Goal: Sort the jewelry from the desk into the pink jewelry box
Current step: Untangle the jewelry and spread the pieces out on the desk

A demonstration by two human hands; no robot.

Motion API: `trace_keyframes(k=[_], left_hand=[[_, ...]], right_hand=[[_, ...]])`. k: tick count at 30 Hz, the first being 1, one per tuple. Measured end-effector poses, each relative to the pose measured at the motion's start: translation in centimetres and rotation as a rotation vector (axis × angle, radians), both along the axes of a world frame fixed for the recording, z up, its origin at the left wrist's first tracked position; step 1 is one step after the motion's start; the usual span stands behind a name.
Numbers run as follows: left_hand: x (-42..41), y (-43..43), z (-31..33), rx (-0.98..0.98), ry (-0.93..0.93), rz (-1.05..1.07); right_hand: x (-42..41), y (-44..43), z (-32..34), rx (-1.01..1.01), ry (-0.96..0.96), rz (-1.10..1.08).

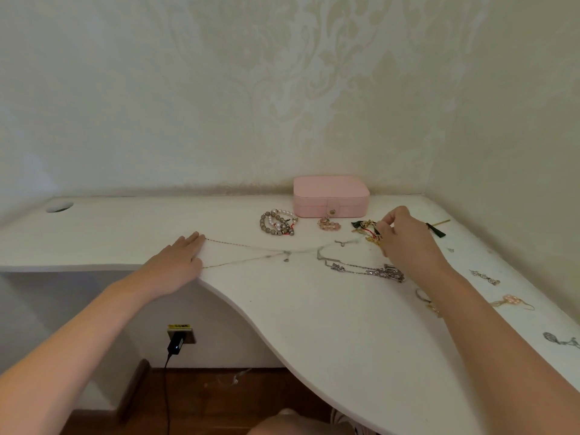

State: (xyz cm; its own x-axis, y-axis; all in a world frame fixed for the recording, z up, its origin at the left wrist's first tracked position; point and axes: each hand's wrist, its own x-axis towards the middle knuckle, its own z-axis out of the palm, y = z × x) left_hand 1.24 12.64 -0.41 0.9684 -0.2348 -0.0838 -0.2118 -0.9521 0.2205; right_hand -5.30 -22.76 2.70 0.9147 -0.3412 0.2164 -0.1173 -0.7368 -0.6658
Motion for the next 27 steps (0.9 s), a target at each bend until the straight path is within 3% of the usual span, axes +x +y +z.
trace_keyframes(k=[9,15,21,27], left_hand=[[2.6,3.9,0.1,-0.06,0.035,0.012],[4.0,3.3,0.1,-0.122,0.018,0.055],[5.8,3.5,0.7,-0.048,0.019,0.123],[5.6,4.6,0.6,-0.091,-0.087,0.197]], right_hand=[[-0.3,-2.4,0.7,-0.108,-0.052,-0.145],[-0.4,-1.1,0.6,-0.053,-0.063,-0.019],[-0.6,0.2,0.4,-0.002,-0.091,0.087],[-0.5,1.2,-0.3,-0.019,-0.068,0.19]])
